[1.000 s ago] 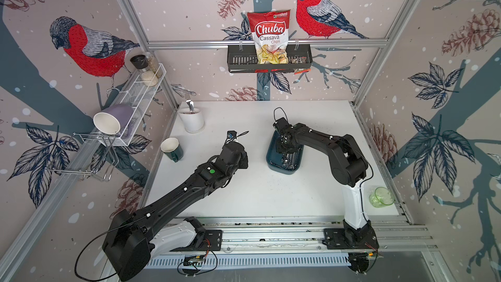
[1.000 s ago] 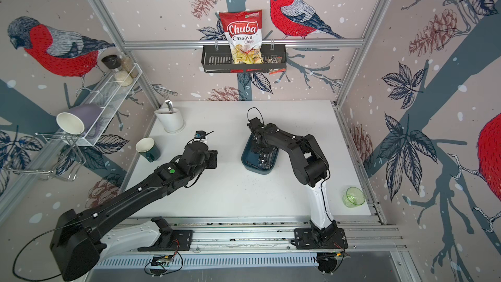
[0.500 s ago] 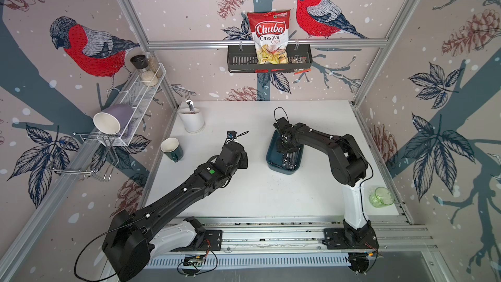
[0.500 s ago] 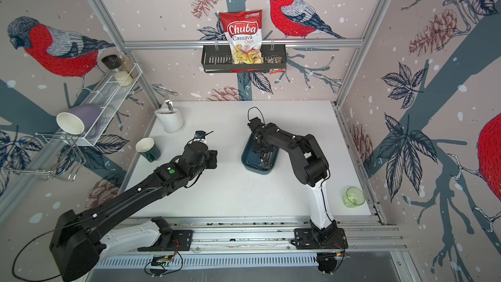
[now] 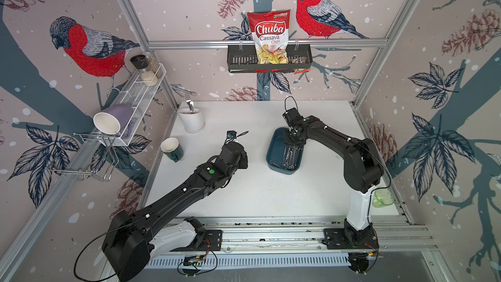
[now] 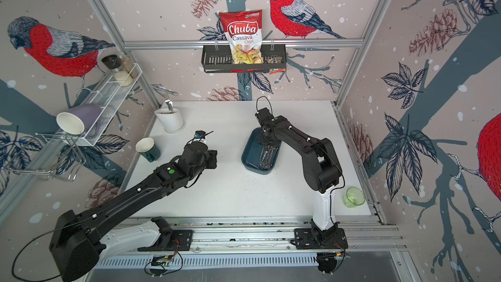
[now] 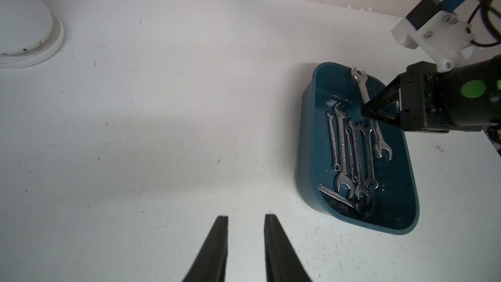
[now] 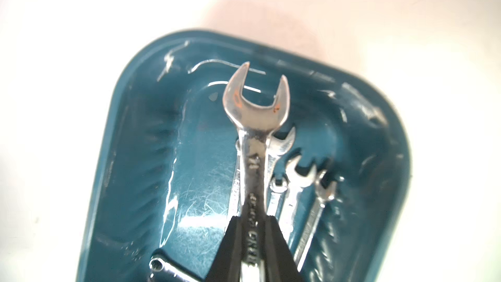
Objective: Take out the wrench from the storage box
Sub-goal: Place the wrench at the center of the board.
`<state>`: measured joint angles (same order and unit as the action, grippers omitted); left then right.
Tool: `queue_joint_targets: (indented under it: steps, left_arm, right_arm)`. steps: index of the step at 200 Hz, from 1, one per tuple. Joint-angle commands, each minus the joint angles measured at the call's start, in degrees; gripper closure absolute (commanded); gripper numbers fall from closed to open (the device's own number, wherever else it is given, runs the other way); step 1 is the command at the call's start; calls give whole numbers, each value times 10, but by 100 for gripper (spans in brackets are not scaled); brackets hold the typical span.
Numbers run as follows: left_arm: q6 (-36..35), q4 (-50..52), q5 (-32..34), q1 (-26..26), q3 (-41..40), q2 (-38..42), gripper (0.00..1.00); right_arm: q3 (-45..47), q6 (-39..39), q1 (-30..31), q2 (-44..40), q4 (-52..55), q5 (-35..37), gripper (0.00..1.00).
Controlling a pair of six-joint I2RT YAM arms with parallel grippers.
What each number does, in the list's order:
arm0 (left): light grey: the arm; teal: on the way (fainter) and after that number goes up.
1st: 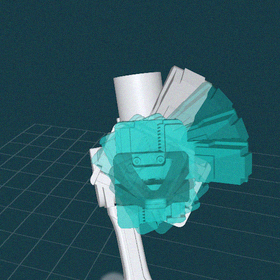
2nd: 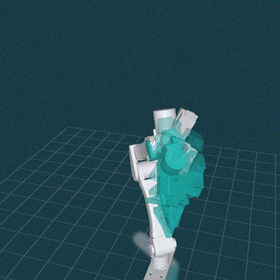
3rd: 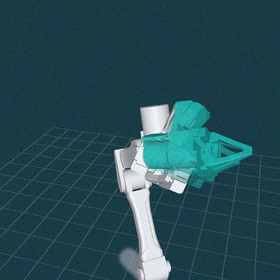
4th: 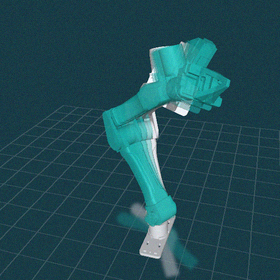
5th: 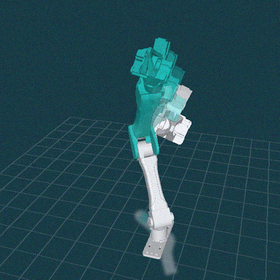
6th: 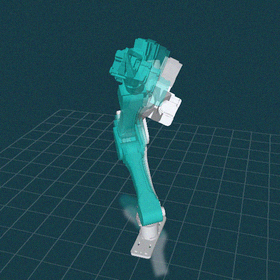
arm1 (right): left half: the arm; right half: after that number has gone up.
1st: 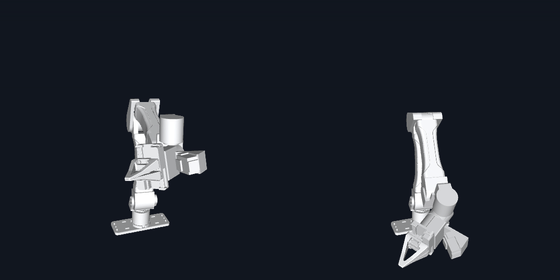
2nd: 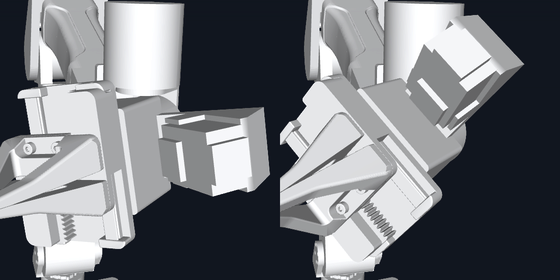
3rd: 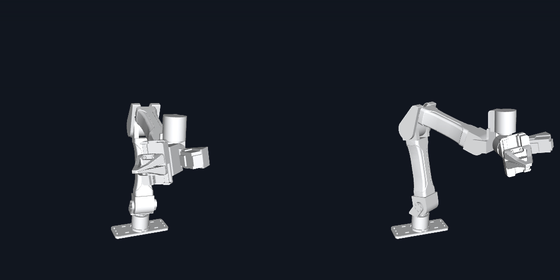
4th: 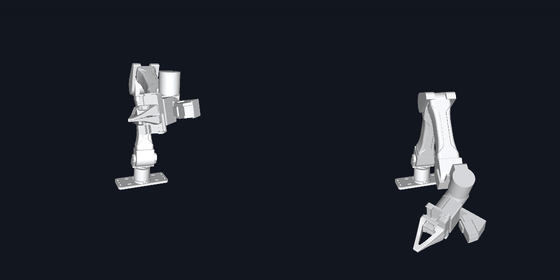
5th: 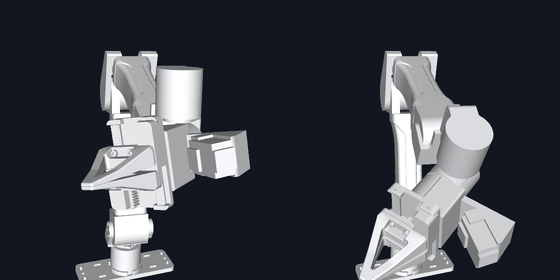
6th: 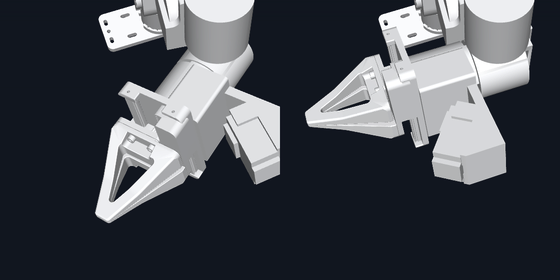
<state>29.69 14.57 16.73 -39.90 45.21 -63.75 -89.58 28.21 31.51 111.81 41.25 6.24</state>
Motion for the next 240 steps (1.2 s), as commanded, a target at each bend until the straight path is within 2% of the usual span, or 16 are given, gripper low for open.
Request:
queue_joint_targets:
  steps: [1, 46, 87, 124, 173, 198, 223, 240]
  left_arm:
    - [-6, -2, 9, 2, 4, 0, 71]
    - [-5, -3, 7, 2, 3, 1, 72]
    - [-1, -10, -5, 2, 6, -8, 71]
    - [-2, -13, -29, 2, 21, -33, 72]
    - [8, -40, -88, 0, 52, -83, 71]
    - [10, -38, -94, -26, 102, -135, 71]
    - [-9, -19, -80, -65, 185, -209, 69]
    - [-26, 1, -76, -86, 247, -270, 69]
  right_arm:
    - [-7, -19, -14, -28, 24, 14, 98]
    - [45, -52, -76, -95, 18, 28, 98]
    - [143, -73, -147, -129, -37, 19, 98]
    - [214, -86, -179, -104, -99, -10, 98]
    - [240, -90, -183, -61, -138, -27, 98]
    - [245, -91, -183, -46, -148, -32, 98]
    - [251, -91, -184, -43, -153, -32, 91]
    - [254, -89, -185, -48, -151, -35, 78]
